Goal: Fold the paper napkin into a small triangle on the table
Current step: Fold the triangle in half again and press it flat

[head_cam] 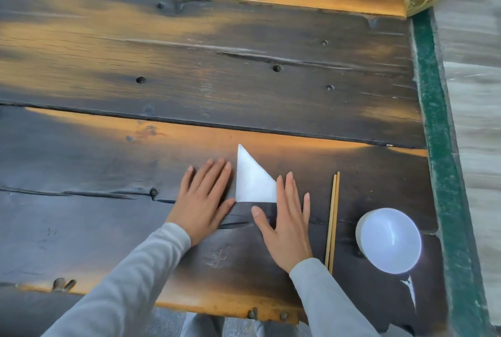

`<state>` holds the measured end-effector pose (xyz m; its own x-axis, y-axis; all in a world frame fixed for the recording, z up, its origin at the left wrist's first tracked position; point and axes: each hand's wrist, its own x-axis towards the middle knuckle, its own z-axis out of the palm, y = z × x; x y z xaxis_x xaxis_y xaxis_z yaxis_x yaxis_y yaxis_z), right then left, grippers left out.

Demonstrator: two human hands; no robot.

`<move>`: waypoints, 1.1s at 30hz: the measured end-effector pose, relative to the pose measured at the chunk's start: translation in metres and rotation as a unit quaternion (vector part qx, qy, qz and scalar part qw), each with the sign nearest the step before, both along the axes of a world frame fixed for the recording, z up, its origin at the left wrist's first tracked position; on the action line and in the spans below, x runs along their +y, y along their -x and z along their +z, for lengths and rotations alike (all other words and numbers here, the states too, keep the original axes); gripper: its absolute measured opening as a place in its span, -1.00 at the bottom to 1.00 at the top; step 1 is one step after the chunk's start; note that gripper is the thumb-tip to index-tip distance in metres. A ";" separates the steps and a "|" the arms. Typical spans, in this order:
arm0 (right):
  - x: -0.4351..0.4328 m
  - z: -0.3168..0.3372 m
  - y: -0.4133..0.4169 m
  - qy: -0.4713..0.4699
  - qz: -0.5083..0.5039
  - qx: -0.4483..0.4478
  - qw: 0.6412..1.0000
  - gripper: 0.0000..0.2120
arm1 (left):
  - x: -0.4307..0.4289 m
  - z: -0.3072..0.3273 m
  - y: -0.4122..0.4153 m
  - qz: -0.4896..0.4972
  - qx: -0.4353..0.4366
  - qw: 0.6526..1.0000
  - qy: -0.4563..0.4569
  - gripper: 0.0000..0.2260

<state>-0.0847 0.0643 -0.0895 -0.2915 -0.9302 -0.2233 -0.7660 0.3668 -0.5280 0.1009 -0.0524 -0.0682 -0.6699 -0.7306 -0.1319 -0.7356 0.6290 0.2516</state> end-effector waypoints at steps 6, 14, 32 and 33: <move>0.016 0.002 0.004 0.027 -0.001 -0.008 1.000 -0.41 | 0.055 0.000 0.023 -0.056 0.026 0.998 0.021 -0.37; 0.048 0.007 -0.002 -0.045 0.088 0.085 0.991 -0.32 | 0.061 -0.014 0.035 -0.076 0.020 0.997 0.016 -0.37; 0.065 0.034 0.019 -0.023 0.000 0.027 0.999 -0.66 | 0.089 -0.034 0.034 -0.130 0.096 0.983 0.086 -0.46; 0.061 0.034 0.020 -0.045 -0.020 0.013 0.999 -0.65 | 0.089 -0.034 0.034 -0.128 0.097 0.983 0.088 -0.47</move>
